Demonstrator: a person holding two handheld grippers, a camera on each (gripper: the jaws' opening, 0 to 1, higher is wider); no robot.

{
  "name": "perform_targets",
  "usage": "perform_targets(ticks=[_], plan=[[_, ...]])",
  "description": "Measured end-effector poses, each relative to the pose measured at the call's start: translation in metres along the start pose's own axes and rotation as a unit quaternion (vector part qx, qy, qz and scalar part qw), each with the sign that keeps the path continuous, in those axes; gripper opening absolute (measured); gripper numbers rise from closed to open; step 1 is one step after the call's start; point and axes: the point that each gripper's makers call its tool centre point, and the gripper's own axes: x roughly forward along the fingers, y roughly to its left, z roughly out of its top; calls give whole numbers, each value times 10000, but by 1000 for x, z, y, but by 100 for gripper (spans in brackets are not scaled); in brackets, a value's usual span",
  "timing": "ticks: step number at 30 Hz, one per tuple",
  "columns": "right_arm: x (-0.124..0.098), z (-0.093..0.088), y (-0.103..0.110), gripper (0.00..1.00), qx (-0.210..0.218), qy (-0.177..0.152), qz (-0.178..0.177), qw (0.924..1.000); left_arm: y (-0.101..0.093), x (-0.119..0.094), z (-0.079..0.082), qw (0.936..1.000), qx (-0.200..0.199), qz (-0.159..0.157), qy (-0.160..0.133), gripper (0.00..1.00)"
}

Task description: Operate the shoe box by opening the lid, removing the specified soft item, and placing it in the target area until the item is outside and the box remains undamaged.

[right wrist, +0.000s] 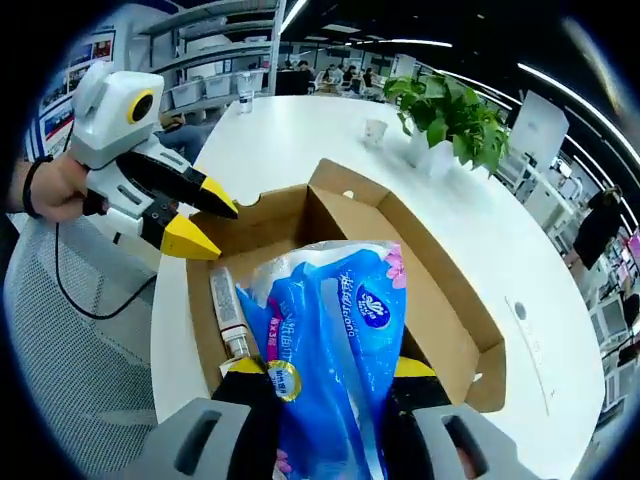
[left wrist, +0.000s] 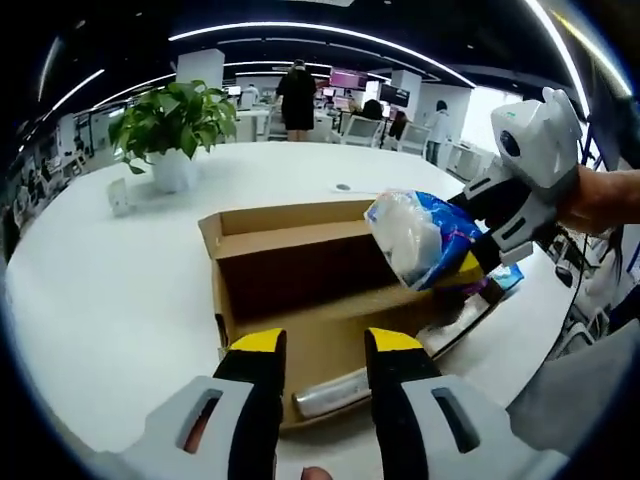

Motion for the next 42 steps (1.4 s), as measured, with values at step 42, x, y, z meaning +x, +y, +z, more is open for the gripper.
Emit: perform_targets(ticks=[42], plan=[[-100,-77,-19,35,503,44,-1262,9907,-15,-3,-3,9996,-45,-280,33,32]])
